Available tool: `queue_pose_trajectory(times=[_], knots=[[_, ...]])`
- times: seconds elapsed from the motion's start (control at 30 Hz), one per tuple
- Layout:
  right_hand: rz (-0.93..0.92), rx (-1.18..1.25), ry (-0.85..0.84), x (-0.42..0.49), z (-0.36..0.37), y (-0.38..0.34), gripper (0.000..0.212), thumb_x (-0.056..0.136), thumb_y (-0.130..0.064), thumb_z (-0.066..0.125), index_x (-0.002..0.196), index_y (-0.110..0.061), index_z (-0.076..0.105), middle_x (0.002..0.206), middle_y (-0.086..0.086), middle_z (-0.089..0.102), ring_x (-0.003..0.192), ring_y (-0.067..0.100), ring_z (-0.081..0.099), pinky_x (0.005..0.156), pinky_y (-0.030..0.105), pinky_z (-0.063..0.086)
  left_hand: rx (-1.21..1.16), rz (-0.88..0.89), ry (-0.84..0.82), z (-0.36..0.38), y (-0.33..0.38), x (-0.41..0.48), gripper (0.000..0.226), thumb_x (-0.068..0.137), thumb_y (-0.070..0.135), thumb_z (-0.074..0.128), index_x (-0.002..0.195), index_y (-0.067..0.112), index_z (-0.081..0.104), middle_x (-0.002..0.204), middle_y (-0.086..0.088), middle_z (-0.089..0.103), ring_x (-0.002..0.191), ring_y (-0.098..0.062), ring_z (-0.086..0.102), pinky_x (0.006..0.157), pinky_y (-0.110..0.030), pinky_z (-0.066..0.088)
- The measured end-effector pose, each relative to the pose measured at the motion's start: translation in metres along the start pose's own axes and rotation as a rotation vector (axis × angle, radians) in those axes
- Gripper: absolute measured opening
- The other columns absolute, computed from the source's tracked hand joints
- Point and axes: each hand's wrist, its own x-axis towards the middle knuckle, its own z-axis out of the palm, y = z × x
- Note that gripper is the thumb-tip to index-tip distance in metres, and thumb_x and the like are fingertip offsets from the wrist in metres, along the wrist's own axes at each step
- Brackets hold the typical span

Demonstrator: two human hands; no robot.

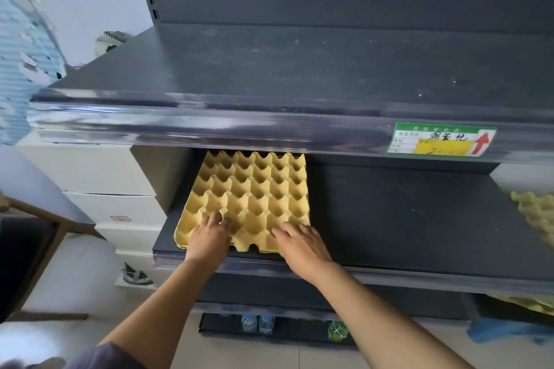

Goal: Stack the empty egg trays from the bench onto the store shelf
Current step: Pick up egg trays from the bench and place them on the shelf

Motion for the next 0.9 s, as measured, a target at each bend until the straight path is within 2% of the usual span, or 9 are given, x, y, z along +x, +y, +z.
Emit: queue_pose_trajectory(times=[0.1, 0.17, 0.3, 0.43, 0.57, 0.73, 0.9], knots=[[-0.018, 0.011, 0.093, -0.012, -0.012, 0.013, 0.044, 0.097, -0.019, 0.043, 0.140, -0.019, 0.037, 0.145, 0.004, 0.035, 0.126, 0.031, 0.039, 0.105, 0.044, 0.031, 0.027, 0.056, 0.101, -0.013, 0.023, 0.000, 0.034, 0.094, 0.029, 0.045, 0.127, 0.022, 0.046, 0.127, -0.002, 0.046, 0.115, -0.023, 0.046, 0.091, -0.033, 0.040], [0.015, 0.004, 0.197, -0.027, -0.023, 0.027, 0.040, 0.097, -0.024, 0.045, 0.136, -0.018, 0.044, 0.140, 0.004, 0.043, 0.120, 0.030, 0.046, 0.099, 0.044, 0.038, 0.029, 0.140, 0.149, -0.023, 0.048, -0.001, 0.034, 0.095, 0.033, 0.044, 0.127, 0.024, 0.046, 0.127, 0.001, 0.050, 0.117, -0.021, 0.047, 0.092, -0.033, 0.037], [0.123, -0.010, 0.391, -0.073, -0.052, 0.075, 0.033, 0.089, -0.024, 0.060, 0.121, -0.016, 0.062, 0.119, 0.003, 0.062, 0.100, 0.026, 0.062, 0.081, 0.041, 0.051, -0.005, 0.294, 0.235, -0.043, 0.114, -0.004, 0.030, 0.094, 0.032, 0.046, 0.122, 0.026, 0.051, 0.120, 0.003, 0.059, 0.114, -0.020, 0.053, 0.093, -0.034, 0.039], [0.275, -0.050, 0.516, -0.149, -0.082, 0.153, 0.031, 0.079, -0.019, 0.074, 0.109, -0.015, 0.069, 0.103, 0.003, 0.069, 0.084, 0.027, 0.067, 0.069, 0.037, 0.055, -0.027, 0.462, 0.311, -0.066, 0.209, -0.012, 0.020, 0.091, 0.026, 0.051, 0.108, 0.019, 0.058, 0.104, -0.001, 0.065, 0.099, -0.024, 0.061, 0.081, -0.036, 0.045], [0.446, -0.070, 0.619, -0.255, -0.104, 0.240, 0.028, 0.082, -0.018, 0.071, 0.109, -0.012, 0.069, 0.100, 0.006, 0.069, 0.084, 0.030, 0.066, 0.069, 0.041, 0.056, -0.100, 0.627, 0.399, -0.088, 0.341, -0.033, 0.012, 0.089, 0.021, 0.056, 0.098, 0.015, 0.062, 0.092, -0.002, 0.068, 0.086, -0.026, 0.063, 0.073, -0.035, 0.045], [0.612, -0.087, 0.706, -0.378, -0.127, 0.325, 0.023, 0.083, -0.018, 0.070, 0.104, -0.009, 0.069, 0.091, 0.008, 0.069, 0.076, 0.034, 0.065, 0.064, 0.040, 0.054, -0.244, 0.779, 0.455, -0.102, 0.478, -0.066, 0.012, 0.091, 0.020, 0.053, 0.091, 0.014, 0.063, 0.084, -0.001, 0.065, 0.079, -0.025, 0.060, 0.072, -0.035, 0.044], [0.729, -0.011, 0.790, -0.459, -0.144, 0.391, 0.022, 0.090, -0.018, 0.062, 0.108, -0.007, 0.068, 0.100, 0.012, 0.069, 0.086, 0.035, 0.063, 0.074, 0.041, 0.050, -0.318, 0.910, 0.462, -0.118, 0.576, -0.085, 0.004, 0.086, 0.015, 0.063, 0.087, 0.013, 0.066, 0.075, -0.001, 0.064, 0.070, -0.026, 0.060, 0.067, -0.036, 0.045]])
